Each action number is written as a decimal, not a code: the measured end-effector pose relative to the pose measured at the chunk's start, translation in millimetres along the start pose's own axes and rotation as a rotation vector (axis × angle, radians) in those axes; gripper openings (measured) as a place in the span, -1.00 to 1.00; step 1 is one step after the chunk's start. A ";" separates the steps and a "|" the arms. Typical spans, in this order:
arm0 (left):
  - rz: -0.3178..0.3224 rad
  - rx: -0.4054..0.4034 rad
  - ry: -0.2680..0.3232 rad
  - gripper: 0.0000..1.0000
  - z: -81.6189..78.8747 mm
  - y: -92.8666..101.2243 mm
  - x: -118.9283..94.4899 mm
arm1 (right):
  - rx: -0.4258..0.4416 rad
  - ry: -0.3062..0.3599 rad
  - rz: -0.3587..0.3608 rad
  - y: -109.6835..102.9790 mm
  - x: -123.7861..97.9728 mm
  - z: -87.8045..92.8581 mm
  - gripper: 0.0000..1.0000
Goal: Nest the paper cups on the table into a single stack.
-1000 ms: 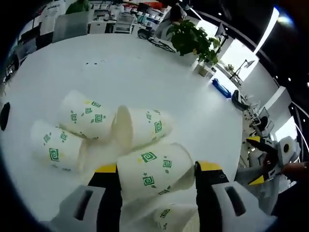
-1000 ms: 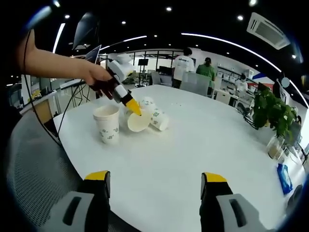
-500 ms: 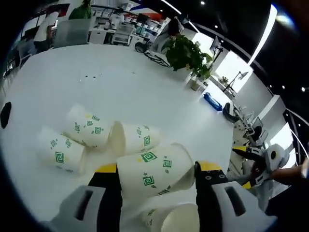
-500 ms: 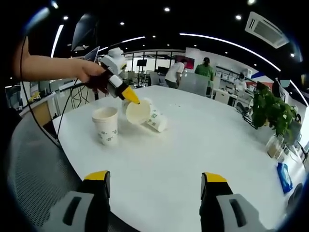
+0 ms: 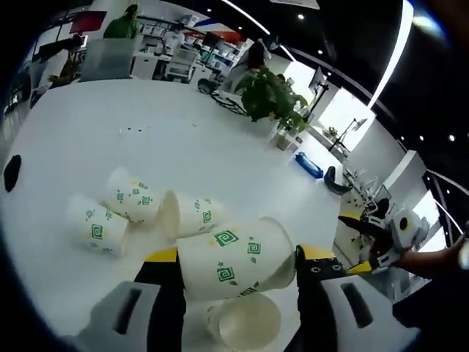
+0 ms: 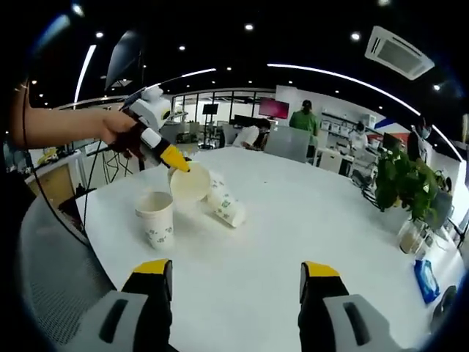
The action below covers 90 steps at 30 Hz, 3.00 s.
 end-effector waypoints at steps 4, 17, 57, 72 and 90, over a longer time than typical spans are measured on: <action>0.017 0.010 0.015 0.20 -0.3 11.8 -6.7 | 0.014 0.045 -0.026 -9.4 6.4 -21.3 0.31; 0.057 0.036 0.014 0.20 10.8 36.2 -24.6 | 0.012 0.122 -0.130 -44.1 25.2 -56.0 0.07; 0.305 0.058 0.007 0.20 28.2 88.1 -34.5 | -0.107 0.197 -0.371 -99.4 37.5 -94.3 -1.00; 0.209 0.274 0.041 0.71 27.7 80.4 -39.0 | -0.039 0.076 -0.375 -83.9 48.3 -101.9 -1.00; 0.028 0.453 0.118 0.93 28.3 71.2 -59.0 | -0.120 -0.147 -0.491 -87.6 58.4 -99.7 -1.00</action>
Point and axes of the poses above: the point that each gripper's makers call its tool centre point, and the gripper's own axes: x roughly forward along the fingers, y roughly to its right, z roughly out of its underside, the point moved 1 cm from there along -x, roughly backward along the fingers, and after that the axes turned 13 degrees about z, right-handed, at the moved point
